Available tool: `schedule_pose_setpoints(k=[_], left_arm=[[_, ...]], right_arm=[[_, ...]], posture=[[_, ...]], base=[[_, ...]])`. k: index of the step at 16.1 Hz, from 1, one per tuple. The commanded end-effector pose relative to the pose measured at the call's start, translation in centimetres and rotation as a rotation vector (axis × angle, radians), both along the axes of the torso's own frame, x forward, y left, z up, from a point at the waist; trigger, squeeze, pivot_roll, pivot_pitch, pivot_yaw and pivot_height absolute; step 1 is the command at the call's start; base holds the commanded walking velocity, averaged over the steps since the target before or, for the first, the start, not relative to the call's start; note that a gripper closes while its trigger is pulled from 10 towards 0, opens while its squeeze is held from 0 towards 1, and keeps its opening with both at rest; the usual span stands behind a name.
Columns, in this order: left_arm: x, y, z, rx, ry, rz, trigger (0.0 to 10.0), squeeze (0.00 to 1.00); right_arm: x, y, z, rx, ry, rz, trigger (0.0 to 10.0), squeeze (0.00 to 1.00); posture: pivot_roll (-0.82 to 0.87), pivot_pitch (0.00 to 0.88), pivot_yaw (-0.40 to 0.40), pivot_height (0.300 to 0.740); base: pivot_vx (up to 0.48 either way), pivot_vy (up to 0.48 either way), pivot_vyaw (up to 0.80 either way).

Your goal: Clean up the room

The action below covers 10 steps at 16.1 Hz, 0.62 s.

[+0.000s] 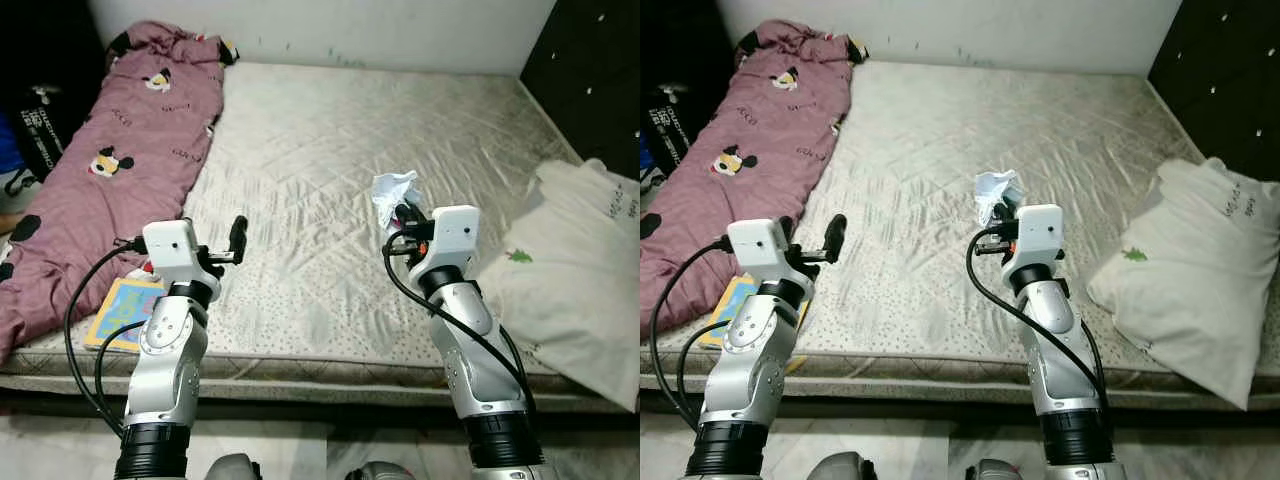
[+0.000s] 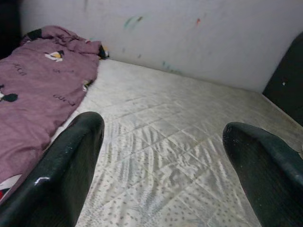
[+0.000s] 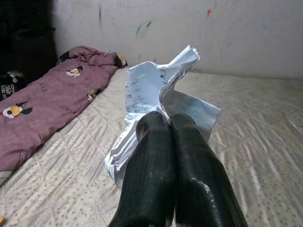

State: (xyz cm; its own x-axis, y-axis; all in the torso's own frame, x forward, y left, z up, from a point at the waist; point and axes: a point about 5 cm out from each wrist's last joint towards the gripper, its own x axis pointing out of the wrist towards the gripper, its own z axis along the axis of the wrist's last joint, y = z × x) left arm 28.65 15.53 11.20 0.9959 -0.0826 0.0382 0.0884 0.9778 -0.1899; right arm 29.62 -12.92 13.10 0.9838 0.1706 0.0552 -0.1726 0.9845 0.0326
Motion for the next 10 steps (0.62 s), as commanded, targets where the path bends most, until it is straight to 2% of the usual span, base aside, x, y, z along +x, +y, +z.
schedule_pose_setpoints(k=[1, 6, 10], left_arm=[[0.00, -0.19, -0.16, -0.001, 0.010, -0.009, 10.0, 0.00], [0.10, -0.33, -0.12, -0.008, 0.010, -0.013, 10.0, 0.00], [0.11, -0.41, -0.09, -0.010, 0.006, -0.015, 10.0, 0.00]], right_arm=[[0.07, -0.31, 0.05, -0.010, 0.006, -0.004, 10.0, 0.00], [0.20, -0.33, -0.08, -0.011, 0.015, 0.003, 10.0, 0.00], [0.26, -0.30, -0.21, -0.015, 0.024, 0.013, 10.0, 0.00]], posture=[[-0.03, 0.000, -0.019, 0.740], [-0.03, 0.000, -0.025, 0.740], [-0.03, 0.000, -0.027, 0.740]], base=[[0.000, 0.480, -0.80], [0.000, 0.480, -0.73], [0.000, 0.480, -0.10]])
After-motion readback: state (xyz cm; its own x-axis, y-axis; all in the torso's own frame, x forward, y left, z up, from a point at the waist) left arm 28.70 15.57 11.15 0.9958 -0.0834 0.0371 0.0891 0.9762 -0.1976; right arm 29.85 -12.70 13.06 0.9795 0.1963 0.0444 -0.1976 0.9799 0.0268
